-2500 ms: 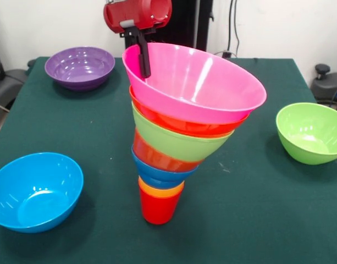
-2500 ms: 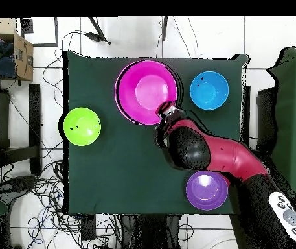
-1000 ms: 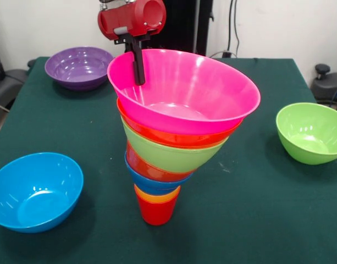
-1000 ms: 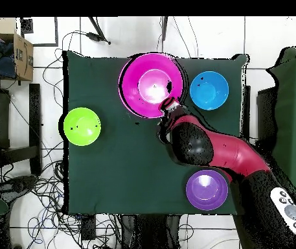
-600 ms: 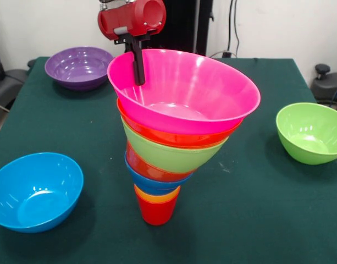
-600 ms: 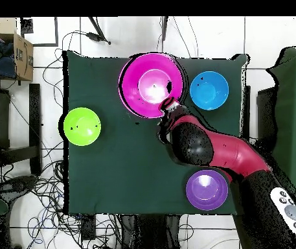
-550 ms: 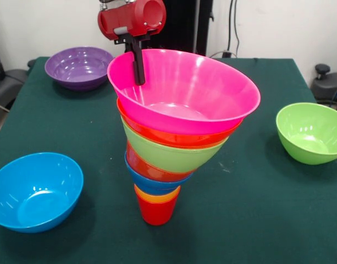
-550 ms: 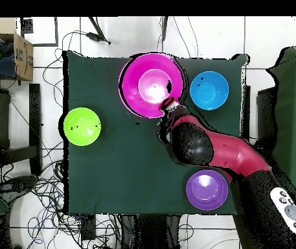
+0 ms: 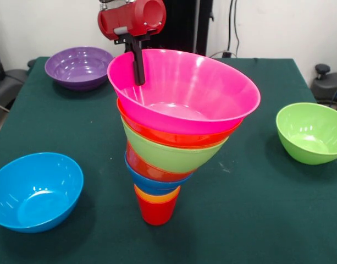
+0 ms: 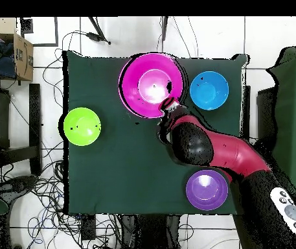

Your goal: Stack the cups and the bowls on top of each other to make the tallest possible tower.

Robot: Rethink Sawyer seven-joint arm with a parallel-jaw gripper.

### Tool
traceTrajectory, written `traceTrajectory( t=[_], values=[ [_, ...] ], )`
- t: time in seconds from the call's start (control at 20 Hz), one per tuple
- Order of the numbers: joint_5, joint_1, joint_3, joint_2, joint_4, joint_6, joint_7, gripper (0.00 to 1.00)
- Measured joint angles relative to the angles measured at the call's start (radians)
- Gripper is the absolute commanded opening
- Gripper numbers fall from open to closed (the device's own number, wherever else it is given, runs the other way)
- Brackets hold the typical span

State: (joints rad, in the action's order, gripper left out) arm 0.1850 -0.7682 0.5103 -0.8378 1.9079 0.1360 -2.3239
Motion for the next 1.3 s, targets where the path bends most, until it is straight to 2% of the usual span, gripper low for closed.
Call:
traceTrajectory(
  t=[0.6, 0.65, 1.3],
  values=[
    [0.000, 0.000, 0.000, 0.000, 0.000, 0.000, 0.000, 0.00],
    [0.000, 0.000, 0.000, 0.000, 0.000, 0.000, 0.000, 1.00],
    [0.000, 0.001, 0.000, 0.011, -0.001, 0.000, 0.000, 1.00]
  ],
)
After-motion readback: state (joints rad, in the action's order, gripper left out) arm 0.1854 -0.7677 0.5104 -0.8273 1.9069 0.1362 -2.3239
